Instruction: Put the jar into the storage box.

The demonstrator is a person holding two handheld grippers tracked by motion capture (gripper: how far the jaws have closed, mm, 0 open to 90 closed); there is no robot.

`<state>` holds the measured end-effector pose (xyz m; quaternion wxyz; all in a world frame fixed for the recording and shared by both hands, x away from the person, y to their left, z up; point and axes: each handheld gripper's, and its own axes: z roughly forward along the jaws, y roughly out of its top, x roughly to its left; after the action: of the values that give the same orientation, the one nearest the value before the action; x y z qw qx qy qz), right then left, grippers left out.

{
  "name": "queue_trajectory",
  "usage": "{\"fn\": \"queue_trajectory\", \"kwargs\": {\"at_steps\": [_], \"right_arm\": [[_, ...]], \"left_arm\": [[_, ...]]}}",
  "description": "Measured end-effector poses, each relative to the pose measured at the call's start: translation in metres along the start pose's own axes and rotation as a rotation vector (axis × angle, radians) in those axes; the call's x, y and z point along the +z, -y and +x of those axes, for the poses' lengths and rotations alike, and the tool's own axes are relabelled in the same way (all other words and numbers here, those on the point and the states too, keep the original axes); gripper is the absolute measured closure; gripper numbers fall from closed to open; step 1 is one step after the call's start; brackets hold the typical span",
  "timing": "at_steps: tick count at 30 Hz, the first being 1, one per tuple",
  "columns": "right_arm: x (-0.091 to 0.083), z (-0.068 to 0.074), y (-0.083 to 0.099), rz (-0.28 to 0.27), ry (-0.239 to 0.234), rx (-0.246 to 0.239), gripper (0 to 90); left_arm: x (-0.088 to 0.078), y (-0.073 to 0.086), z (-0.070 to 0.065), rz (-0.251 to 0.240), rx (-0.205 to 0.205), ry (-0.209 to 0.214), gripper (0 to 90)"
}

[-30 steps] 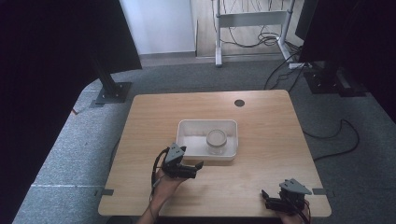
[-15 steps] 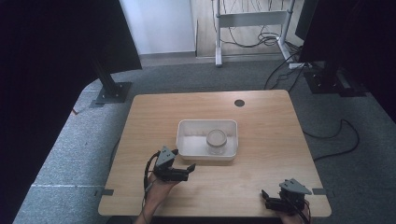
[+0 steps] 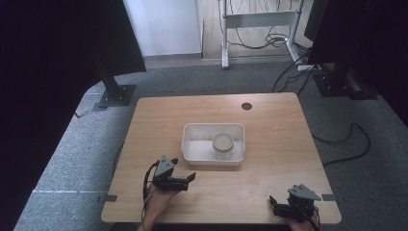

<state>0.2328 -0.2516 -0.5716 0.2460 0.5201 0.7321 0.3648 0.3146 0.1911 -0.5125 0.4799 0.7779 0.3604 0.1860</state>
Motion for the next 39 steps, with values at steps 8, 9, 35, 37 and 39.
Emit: {"fn": "queue_trajectory", "kwargs": {"at_steps": [8, 9, 35, 37, 39], "right_arm": [[0.000, 0.000, 0.000, 0.000, 0.000, 0.000, 0.0], [0.000, 0.000, 0.000, 0.000, 0.000, 0.000, 0.0], [0.000, 0.000, 0.000, 0.000, 0.000, 0.000, 0.0], [0.000, 0.000, 0.000, 0.000, 0.000, 0.000, 0.0], [0.000, 0.000, 0.000, -0.001, 0.000, 0.000, 0.0]], "left_arm": [[-0.003, 0.011, 0.003, 0.014, -0.007, -0.008, 4.9], [-0.003, 0.013, 0.003, 0.016, -0.008, -0.010, 4.9], [0.000, 0.043, -0.001, 0.171, 0.016, -0.052, 4.9], [0.001, 0.043, -0.003, 0.185, 0.030, -0.056, 4.8], [0.002, 0.043, -0.004, 0.199, 0.040, -0.059, 4.8]]}}
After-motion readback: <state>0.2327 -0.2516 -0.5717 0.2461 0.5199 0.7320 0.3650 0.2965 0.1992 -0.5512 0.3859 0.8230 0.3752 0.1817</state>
